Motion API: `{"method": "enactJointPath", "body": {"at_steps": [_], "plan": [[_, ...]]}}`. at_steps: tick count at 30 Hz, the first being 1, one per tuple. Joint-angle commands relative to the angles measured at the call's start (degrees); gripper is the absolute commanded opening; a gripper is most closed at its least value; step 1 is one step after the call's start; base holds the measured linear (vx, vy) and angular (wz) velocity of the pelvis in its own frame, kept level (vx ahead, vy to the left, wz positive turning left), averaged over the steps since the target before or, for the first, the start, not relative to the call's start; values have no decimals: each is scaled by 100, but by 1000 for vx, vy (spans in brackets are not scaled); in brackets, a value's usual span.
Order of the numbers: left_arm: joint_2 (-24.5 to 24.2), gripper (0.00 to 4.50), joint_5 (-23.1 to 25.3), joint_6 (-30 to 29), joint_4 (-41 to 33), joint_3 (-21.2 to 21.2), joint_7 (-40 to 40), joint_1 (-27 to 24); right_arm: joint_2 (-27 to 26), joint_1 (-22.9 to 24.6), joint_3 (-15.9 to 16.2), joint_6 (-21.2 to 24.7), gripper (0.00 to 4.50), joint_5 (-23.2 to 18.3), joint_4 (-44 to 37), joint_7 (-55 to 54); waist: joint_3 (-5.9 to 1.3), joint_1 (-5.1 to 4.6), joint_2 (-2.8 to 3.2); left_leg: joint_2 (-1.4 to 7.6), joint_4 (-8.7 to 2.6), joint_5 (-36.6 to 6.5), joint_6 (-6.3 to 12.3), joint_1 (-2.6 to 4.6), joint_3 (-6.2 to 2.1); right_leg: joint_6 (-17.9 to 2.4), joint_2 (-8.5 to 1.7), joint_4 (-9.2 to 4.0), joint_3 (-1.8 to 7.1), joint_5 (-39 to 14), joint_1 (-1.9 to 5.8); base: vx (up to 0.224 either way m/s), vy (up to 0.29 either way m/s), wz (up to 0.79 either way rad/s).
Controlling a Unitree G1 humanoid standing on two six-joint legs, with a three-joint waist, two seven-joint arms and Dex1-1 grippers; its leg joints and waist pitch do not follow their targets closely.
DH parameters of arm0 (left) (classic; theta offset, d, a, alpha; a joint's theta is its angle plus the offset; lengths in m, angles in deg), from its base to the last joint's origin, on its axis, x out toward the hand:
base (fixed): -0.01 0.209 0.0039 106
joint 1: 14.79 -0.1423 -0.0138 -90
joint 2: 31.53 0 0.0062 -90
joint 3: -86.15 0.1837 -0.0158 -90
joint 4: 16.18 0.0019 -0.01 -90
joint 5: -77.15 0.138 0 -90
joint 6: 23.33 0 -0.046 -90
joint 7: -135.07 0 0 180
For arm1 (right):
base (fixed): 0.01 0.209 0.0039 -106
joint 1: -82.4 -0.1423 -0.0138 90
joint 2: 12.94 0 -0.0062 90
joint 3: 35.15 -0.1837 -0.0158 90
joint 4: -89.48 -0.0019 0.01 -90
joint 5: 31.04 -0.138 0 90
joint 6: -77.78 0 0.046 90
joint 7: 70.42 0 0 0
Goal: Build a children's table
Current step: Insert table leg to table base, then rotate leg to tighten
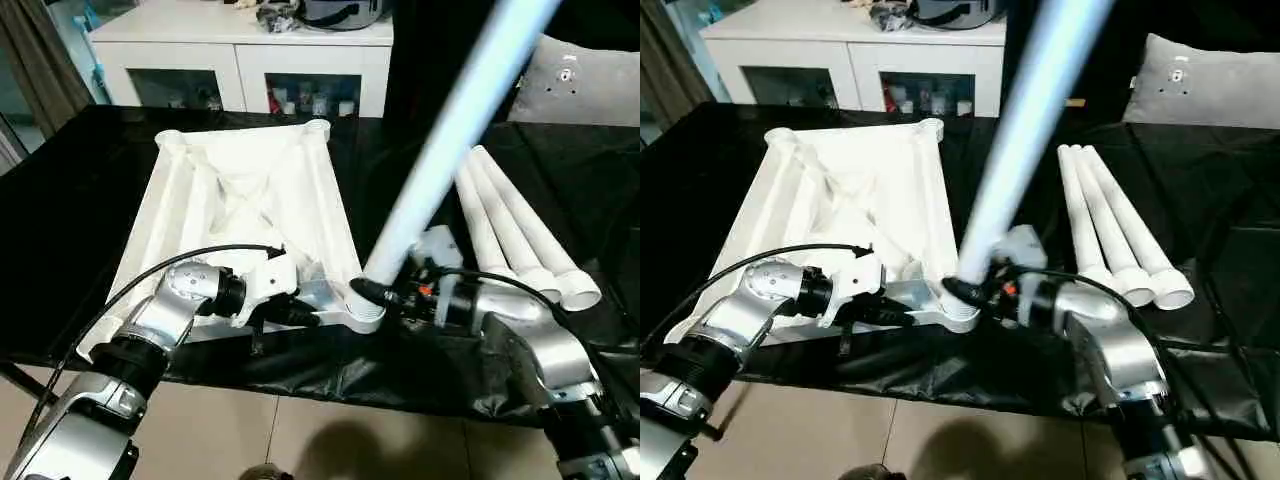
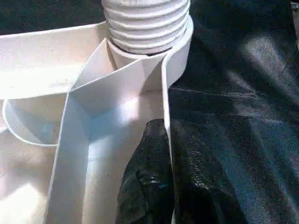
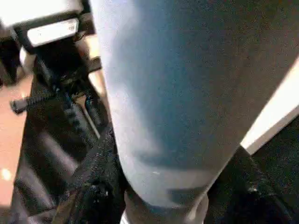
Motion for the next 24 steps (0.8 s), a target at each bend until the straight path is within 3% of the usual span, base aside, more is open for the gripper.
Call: {"method": "enactJointPath", "body": {"at_steps": [1, 3, 5, 8, 12, 14, 24], "plan": [[-51, 0, 164, 184, -102, 135, 181, 205, 175, 141, 602, 216, 189, 620, 672, 194, -251, -52, -11, 415, -514, -2179, -272, 189, -177, -1189, -525, -569, 233, -1570, 45, 0, 0, 0], [-61, 0, 164, 204, -130, 154, 233, 214, 236, 82, 721, 193, 189, 716, 756, 275, -249, -73, -17, 414, -527, -2211, -296, 189, -178, -1169, -511, -573, 240, -1606, 43, 0, 0, 0], [-61, 0, 159, 220, -124, 158, 258, 227, 259, 45, 774, 189, 189, 745, 808, 323, -266, -72, 3, 420, -523, -2155, -282, 193, -172, -1215, -506, -565, 246, -1340, 37, 0, 0, 0], [-42, 0, 157, 263, -136, 168, 336, 288, 311, -26, 854, 288, 189, 675, 900, 528, -286, -72, -24, 415, -520, -1991, -209, 182, -161, -1279, -490, -540, 230, -952, 59, 0, 0, 0], [10, 0, 160, 348, -32, 164, 413, 415, 315, -17, 904, 330, 189, 626, 965, 712, -286, -57, -16, 417, -517, -1959, -170, 181, -152, -1306, -499, -551, 229, -950, 64, 0, 0, 0], [96, 0, 120, 381, 126, 125, 462, 591, 284, 21, 921, 327, 189, 605, 984, 744, -286, -46, 24, 418, -526, -2014, -203, 189, -158, -1312, -492, -545, 228, -908, 61, 0, 0, 0], [259, 0, 302, 695, 1019, 93, 470, 1378, 25, 30, 956, 682, 189, 568, 879, 520, -263, -54, 50, 430, -562, -1995, -209, 181, -170, -1366, -508, -558, 222, -590, 91, 0, 0, 0]]}}
